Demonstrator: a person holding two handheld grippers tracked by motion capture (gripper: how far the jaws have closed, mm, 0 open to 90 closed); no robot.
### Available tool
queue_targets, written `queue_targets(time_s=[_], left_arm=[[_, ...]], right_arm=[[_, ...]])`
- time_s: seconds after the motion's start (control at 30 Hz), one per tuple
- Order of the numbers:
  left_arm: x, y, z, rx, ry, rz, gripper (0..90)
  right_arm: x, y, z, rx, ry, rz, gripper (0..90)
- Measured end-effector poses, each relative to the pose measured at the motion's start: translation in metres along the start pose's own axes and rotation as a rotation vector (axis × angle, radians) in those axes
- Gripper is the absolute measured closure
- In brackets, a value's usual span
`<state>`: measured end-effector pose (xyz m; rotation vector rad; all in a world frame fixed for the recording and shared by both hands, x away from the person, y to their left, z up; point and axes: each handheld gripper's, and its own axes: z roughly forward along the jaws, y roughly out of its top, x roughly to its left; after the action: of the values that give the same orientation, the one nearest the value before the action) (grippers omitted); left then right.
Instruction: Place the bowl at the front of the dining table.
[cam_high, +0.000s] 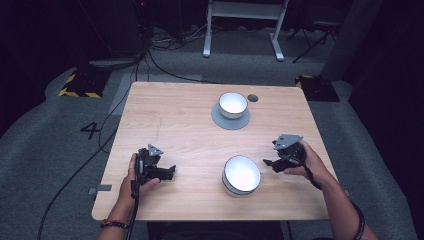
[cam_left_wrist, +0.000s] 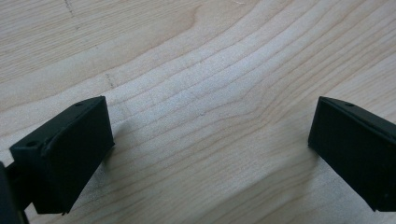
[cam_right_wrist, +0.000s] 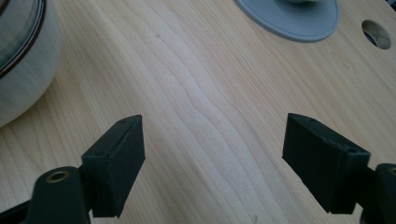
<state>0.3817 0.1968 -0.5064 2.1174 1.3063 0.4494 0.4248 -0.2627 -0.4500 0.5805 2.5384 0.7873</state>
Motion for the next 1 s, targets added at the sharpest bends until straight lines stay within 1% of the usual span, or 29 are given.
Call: queue_targets(time_s=[0.07, 0.1, 0.13, 0.17, 0.2, 0.23, 0.27, 0.3, 0.33, 0.37, 0.4, 0.43, 0.47, 0.5, 0.53, 0.57, 0.6, 0.67, 0.7, 0.73, 0.77, 0.8, 0.83, 1.0], left_arm=[[0.000, 0.000, 0.000, 0.000, 0.000, 0.000, 0.1], [0.000, 0.000, 0.000, 0.000, 0.000, 0.000, 0.0], [0.000, 0.000, 0.000, 0.000, 0.000, 0.000, 0.0], [0.000, 0.000, 0.000, 0.000, 0.000, 0.000, 0.0], [0.000, 0.000, 0.000, 0.000, 0.000, 0.001, 0.0], [0.000, 0.000, 0.000, 0.000, 0.000, 0.000, 0.0], [0.000, 0.000, 0.000, 0.000, 0.000, 0.000, 0.0], [0.000, 0.000, 0.000, 0.000, 0.000, 0.000, 0.0], [0.000, 0.000, 0.000, 0.000, 0.000, 0.000, 0.1], [0.000, 0.000, 0.000, -0.001, 0.001, -0.001, 0.0], [0.000, 0.000, 0.000, 0.000, 0.000, 0.000, 0.0], [0.000, 0.000, 0.000, -0.001, 0.000, -0.002, 0.0], [0.000, 0.000, 0.000, 0.000, 0.000, -0.002, 0.0], [0.000, 0.000, 0.000, -0.001, 0.000, -0.002, 0.0], [0.000, 0.000, 0.000, -0.001, 0.001, -0.001, 0.0], [0.000, 0.000, 0.000, -0.001, 0.000, -0.001, 0.0], [0.000, 0.000, 0.000, 0.000, 0.000, 0.000, 0.1], [0.000, 0.000, 0.000, 0.000, 0.000, 0.000, 0.0], [0.000, 0.000, 0.000, 0.000, 0.000, 0.000, 0.0], [0.000, 0.000, 0.000, 0.000, 0.000, 0.000, 0.1], [0.000, 0.000, 0.000, 0.000, 0.000, 0.000, 0.0], [0.000, 0.000, 0.000, 0.000, 0.000, 0.001, 0.0], [0.000, 0.000, 0.000, 0.000, 0.000, 0.000, 0.0], [0.000, 0.000, 0.000, -0.001, 0.001, -0.001, 0.0]], right_arm=[[0.001, -0.002, 0.000, 0.007, 0.002, -0.007, 21.3], [0.002, -0.003, -0.001, 0.019, -0.005, -0.005, 21.3], [0.002, -0.004, 0.000, 0.012, 0.000, -0.007, 21.3], [0.003, -0.005, 0.001, 0.008, -0.002, 0.005, 21.3], [0.003, -0.007, 0.000, 0.015, -0.006, -0.001, 21.3], [0.003, -0.008, 0.001, 0.010, 0.001, -0.001, 21.3], [0.004, -0.010, 0.001, 0.009, -0.005, 0.002, 21.3], [0.006, -0.011, 0.002, 0.005, 0.006, 0.029, 21.3], [0.004, -0.013, 0.001, 0.019, -0.004, -0.003, 21.3], [0.005, -0.014, 0.002, 0.012, 0.006, 0.006, 21.3], [0.008, -0.015, 0.002, 0.006, 0.019, 0.040, 21.3], [0.007, -0.016, 0.001, 0.004, 0.025, 0.027, 21.3], [0.009, -0.016, 0.001, -0.005, 0.031, 0.050, 21.3], [0.010, -0.017, 0.000, -0.002, 0.031, 0.050, 21.3], [0.010, -0.017, 0.000, -0.013, 0.028, 0.056, 21.3], [0.010, -0.018, -0.002, 0.004, 0.024, 0.050, 21.3], [0.009, -0.020, -0.002, 0.003, 0.019, 0.039, 21.3], [0.009, -0.023, -0.002, 0.000, 0.026, 0.050, 21.3], [0.011, -0.024, -0.002, 0.002, 0.018, 0.074, 21.2], [0.011, -0.025, -0.002, 0.002, 0.014, 0.079, 21.2], [0.009, -0.028, -0.002, 0.007, 0.019, 0.050, 21.2], [0.011, -0.029, -0.002, 0.005, 0.015, 0.077, 21.0], [0.011, -0.031, -0.001, 0.003, 0.015, 0.092, 20.9], [0.011, -0.041, 0.000, 0.015, 0.007, 0.091, 20.9]])
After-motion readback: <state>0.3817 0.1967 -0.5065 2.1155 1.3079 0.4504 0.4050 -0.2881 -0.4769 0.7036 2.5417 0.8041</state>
